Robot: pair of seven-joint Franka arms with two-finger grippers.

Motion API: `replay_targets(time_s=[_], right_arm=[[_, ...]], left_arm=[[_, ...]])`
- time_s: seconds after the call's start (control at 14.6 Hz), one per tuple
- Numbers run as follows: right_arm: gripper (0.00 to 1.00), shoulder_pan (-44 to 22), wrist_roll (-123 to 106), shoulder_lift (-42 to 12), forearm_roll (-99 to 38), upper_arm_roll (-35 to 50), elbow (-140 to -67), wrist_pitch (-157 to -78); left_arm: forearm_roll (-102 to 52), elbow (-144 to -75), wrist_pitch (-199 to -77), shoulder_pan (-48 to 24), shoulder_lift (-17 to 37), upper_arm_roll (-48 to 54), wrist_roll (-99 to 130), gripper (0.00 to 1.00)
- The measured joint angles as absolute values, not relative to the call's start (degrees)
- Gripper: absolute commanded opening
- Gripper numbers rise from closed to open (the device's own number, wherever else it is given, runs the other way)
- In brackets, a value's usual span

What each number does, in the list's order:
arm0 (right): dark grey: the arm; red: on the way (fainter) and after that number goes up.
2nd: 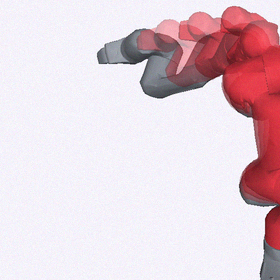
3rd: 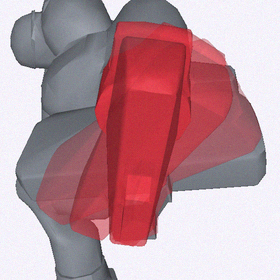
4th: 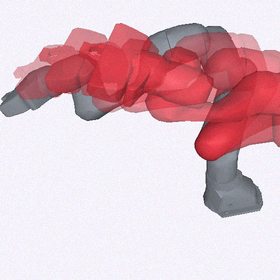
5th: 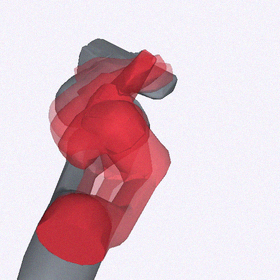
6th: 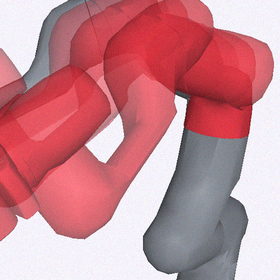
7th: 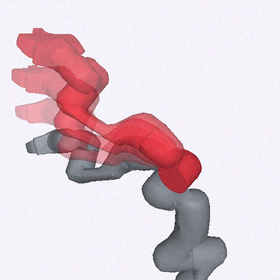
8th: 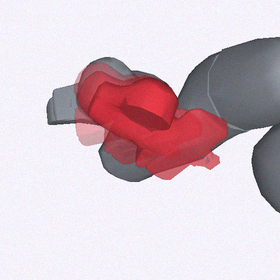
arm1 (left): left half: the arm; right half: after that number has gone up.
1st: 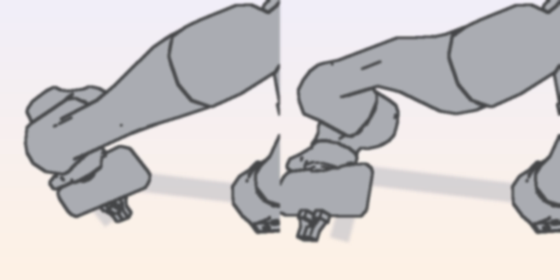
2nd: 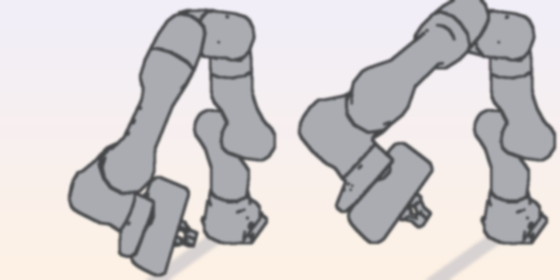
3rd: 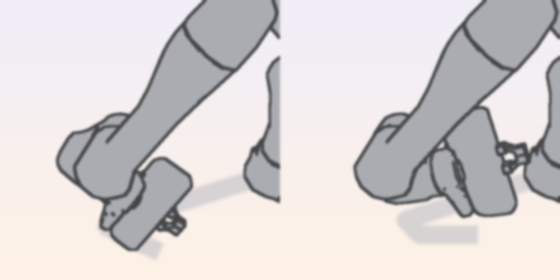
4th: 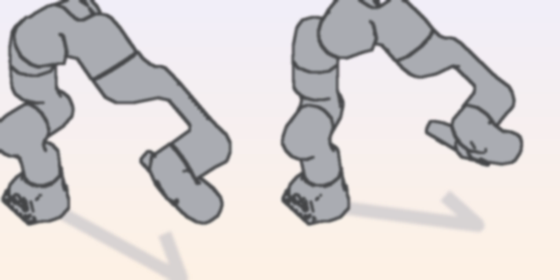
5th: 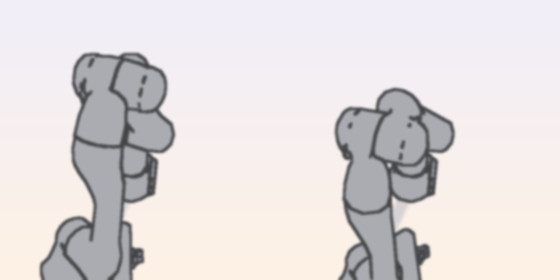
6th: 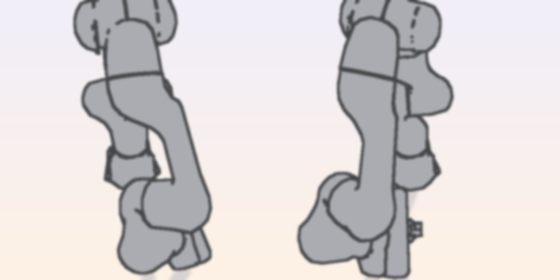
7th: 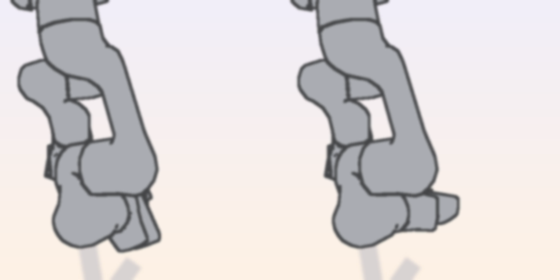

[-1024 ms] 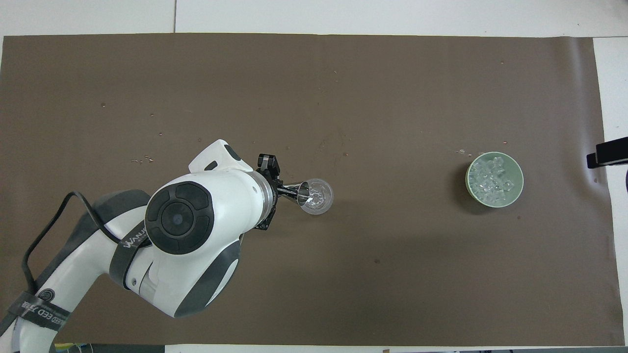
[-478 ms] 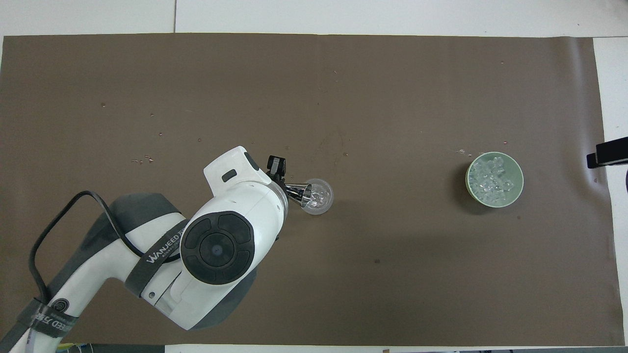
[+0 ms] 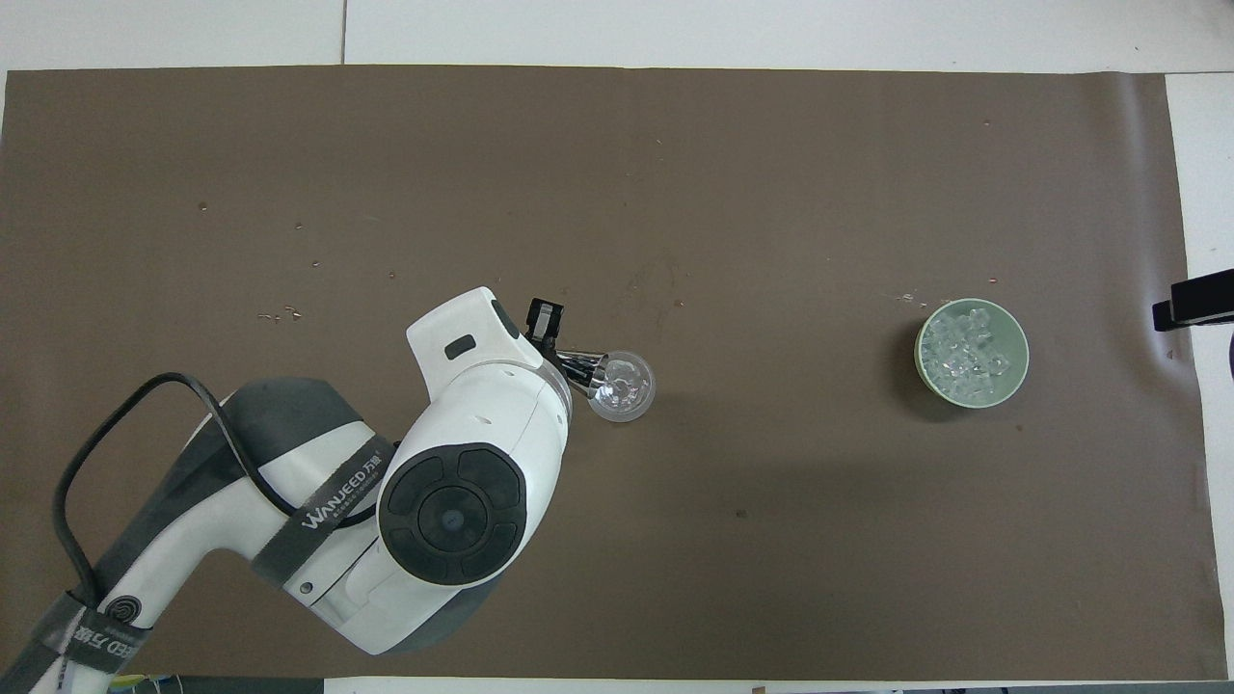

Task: Pour wine and add ice with both arms
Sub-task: 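Tilt the silver jigger with the left gripper to pour into the glass, then bring the jigger back with the left gripper while the right gripper reaches the bowl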

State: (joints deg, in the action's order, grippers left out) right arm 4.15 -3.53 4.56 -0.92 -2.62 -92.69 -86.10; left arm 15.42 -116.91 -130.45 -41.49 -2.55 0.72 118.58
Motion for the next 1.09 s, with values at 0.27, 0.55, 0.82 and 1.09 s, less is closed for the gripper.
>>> replay_targets(time_s=[0.27, 0.55, 0.82, 1.09], right_arm=[[1.00, 4.08, -3.53, 4.56, -1.05, -1.93, -92.70, -86.10], [1.00, 4.06, -3.89, 4.56, -1.10, -1.14, -92.94, -86.09], [1.00, 4.02, -6.39, 5.08, -1.66, 0.79, -95.73, -89.75], [1.00, 4.06, -14.82, 5.78, -1.66, 1.44, -102.84, -97.34]], left_arm=[[17.93, -116.81, -130.97, -42.58, -2.54, 0.86, 118.67, 0.00], [19.63, -116.81, -131.10, -43.54, -2.35, 0.98, 118.83, 0.00], [20.40, -116.81, -131.10, -43.62, -2.33, 0.99, 118.73, 0.00], [23.06, -116.81, -131.25, -43.70, -2.32, 0.99, 118.72, 0.00]])
